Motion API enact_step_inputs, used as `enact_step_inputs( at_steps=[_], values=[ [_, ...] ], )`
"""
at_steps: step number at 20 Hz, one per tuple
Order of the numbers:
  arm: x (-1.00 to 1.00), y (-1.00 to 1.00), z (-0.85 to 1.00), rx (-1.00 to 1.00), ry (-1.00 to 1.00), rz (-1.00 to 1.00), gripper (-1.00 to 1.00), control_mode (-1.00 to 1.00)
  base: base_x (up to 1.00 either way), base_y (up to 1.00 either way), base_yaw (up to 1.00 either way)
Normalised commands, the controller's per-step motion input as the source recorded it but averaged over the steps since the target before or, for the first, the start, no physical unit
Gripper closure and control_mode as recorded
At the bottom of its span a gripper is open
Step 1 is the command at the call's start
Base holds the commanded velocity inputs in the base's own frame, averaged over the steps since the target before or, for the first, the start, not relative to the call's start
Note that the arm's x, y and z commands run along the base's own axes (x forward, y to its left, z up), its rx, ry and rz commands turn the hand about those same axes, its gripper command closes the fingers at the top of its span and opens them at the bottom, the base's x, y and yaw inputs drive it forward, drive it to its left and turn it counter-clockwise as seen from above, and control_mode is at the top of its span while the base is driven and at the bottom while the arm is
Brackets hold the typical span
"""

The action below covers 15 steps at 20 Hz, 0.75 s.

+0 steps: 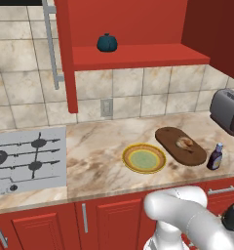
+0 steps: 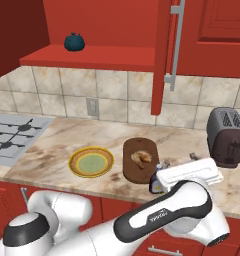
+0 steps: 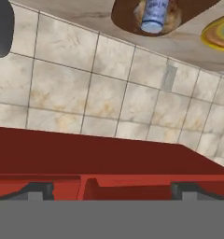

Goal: Pick the chicken drumstick from the plate and place it on the cutting board. Then pick the condiment bottle from the cabinet and place it next to the cutting board.

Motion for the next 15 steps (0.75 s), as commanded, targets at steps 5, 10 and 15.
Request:
enact_step_inputs(
  at_steps=[5, 10, 15],
  values=[
    [-0.28, -0.20, 1.00, 0.00, 0.00, -0.03, -1.00, -1.00, 0.00, 0.00, 0.00],
    [-0.29, -0.18, 1.00, 0.00, 0.00, -0.02, -1.00, -1.00, 0.00, 0.00, 0.00],
    [-0.31, -0.18, 0.89, 0.00, 0.00, 0.00, -1.00, -1.00, 0.00, 0.00, 0.00]
  ],
)
